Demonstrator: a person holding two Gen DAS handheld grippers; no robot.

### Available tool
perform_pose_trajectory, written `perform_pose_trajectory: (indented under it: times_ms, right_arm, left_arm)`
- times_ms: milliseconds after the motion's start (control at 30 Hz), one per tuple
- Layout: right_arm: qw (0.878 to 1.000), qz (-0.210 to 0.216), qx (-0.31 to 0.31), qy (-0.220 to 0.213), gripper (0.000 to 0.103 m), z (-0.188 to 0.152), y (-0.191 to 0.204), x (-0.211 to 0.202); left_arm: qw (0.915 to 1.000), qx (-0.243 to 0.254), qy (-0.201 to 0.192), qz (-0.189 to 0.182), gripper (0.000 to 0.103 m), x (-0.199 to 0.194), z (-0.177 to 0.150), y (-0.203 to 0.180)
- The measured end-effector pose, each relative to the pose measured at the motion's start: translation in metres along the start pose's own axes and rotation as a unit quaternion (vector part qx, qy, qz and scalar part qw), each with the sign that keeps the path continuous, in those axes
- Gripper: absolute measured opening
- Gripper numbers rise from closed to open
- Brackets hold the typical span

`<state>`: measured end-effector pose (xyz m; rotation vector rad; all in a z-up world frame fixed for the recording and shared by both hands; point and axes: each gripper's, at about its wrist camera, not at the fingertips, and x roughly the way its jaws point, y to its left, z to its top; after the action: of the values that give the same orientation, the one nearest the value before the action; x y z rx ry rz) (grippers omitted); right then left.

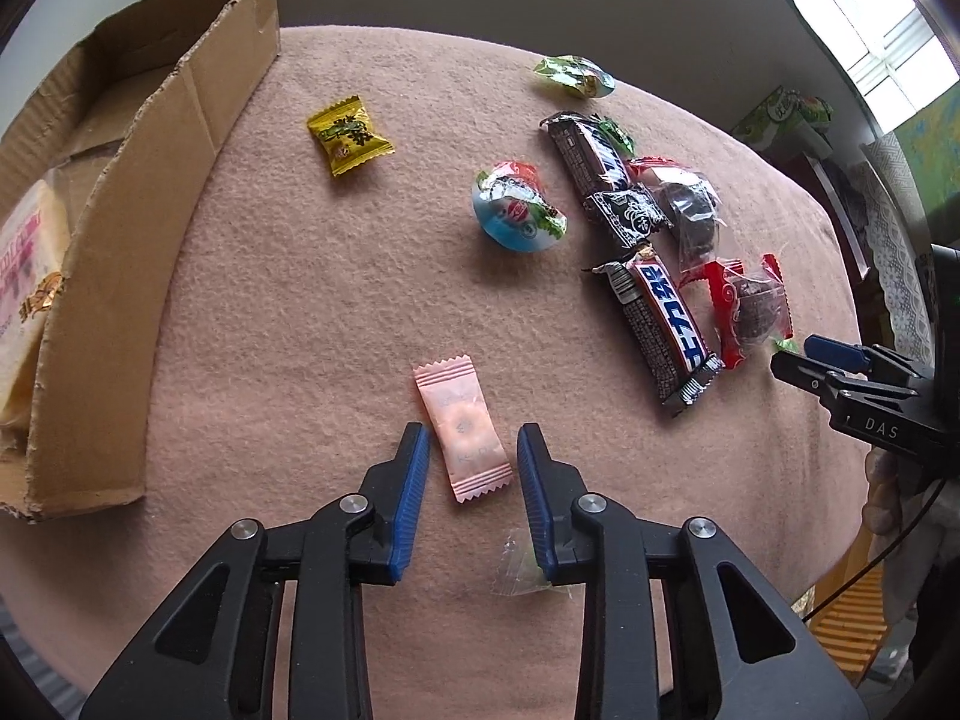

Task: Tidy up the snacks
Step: 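Grasp the pink candy with the left tool while the right tool grasps the green candy, then carry both candies into the box and open both tools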

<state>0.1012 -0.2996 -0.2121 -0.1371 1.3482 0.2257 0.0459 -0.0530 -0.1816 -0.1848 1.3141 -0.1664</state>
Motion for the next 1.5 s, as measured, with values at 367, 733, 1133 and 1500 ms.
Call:
perform_pose_trajectory:
  times_ms: [367,733,1133,1500]
  right_arm:
    - [1.0,-0.008,-0.01,-0.002,0.032,0.007,0.015,0.002]
    - [1.0,0.003,0.011,-0.006,0.022,0.001,0.004,-0.007]
    - [1.0,0.004,0.018,-0.008,0.022,-0.003,-0.002,-0.004]
    - [0.999,0.018,0.034,-0.024,0.022,-0.008,-0.004,-0.018]
  left_arm:
    - [0.9996,0.026,-0.005,0.01,0.015,-0.001,0.001,0.003]
    - [0.9998,0.018,-0.01,0.003,0.011,-0.004,0.002,0.009]
    - [0.9856,0.144,-0.016,0.087,0.018,0.009,0.002,-0.032]
    - [0.998,0.043,-0.038,0.027,0.018,-0.012,0.008,0.006]
